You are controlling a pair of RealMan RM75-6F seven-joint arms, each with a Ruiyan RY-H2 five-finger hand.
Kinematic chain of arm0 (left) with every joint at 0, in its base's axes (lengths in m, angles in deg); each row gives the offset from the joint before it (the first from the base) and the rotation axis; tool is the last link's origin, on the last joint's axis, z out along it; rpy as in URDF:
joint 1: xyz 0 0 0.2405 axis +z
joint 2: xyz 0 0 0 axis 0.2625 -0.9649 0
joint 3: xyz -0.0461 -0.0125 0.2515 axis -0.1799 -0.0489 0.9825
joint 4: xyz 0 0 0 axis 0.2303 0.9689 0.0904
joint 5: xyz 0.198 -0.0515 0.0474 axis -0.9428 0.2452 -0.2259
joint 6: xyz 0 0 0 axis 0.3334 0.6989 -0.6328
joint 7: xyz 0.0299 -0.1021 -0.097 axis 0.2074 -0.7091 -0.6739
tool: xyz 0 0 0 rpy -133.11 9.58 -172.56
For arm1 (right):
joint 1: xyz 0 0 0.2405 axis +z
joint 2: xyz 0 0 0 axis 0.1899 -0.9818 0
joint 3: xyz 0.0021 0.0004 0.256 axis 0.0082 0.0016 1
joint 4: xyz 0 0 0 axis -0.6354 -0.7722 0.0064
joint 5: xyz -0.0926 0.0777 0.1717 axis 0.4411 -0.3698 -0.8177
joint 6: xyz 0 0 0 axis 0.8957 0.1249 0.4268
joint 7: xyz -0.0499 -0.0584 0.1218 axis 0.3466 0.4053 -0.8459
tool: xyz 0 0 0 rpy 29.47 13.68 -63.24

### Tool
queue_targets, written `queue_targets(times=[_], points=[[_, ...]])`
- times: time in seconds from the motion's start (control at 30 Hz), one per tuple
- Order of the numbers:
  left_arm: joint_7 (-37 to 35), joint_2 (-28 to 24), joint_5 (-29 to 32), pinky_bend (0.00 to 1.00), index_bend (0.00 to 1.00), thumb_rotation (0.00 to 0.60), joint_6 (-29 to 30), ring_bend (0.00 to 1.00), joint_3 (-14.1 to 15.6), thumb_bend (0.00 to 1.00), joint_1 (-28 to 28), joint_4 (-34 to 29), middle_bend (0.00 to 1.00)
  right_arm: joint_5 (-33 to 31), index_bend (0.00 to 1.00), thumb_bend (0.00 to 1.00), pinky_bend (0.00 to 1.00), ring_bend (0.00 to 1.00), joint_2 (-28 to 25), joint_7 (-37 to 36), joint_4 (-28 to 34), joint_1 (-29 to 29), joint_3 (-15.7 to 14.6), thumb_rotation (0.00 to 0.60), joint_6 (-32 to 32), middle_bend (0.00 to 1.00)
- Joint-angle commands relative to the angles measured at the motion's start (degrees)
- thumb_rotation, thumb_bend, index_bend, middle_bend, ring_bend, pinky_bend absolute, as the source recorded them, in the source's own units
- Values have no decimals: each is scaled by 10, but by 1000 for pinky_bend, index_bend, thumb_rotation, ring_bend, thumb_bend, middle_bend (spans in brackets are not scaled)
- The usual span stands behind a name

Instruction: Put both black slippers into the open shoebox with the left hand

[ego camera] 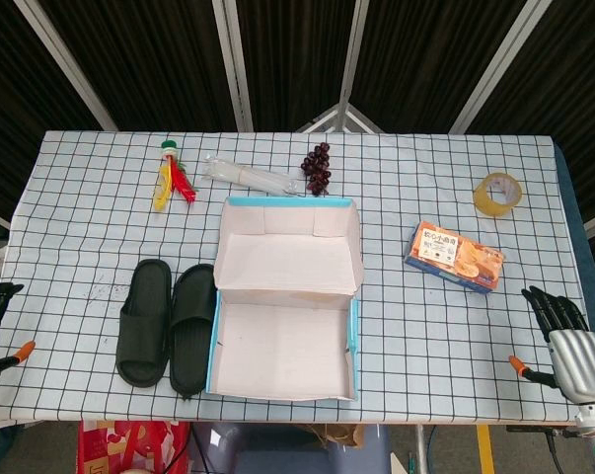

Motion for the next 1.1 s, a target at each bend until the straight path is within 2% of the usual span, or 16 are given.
queue_targets(times=[0.03,0.57,0.73,1.1], points=[[-2,-2,-1,98,192,600,0,57,1,122,1,-1,167,0,13,221,72,95,0,1,0,0,-1,600,0,75],[1,0,-20,92,168,600,0,41,8,122,-2,-4,143,0,13,221,72,95,-3,-8,0,-3,0,600,4,75],[-3,-10,-21,63,135,600,-31,2,22,116,-8,-14,110,-3,14,221,72,95,-5,-10,2,-3,-1,600,0,74],[-15,-50,-45,62,38,600,-117,2,51,94,-44,-79,110,5,13,220,72,95,-7,-9,5,-4,-5,600,2,75]])
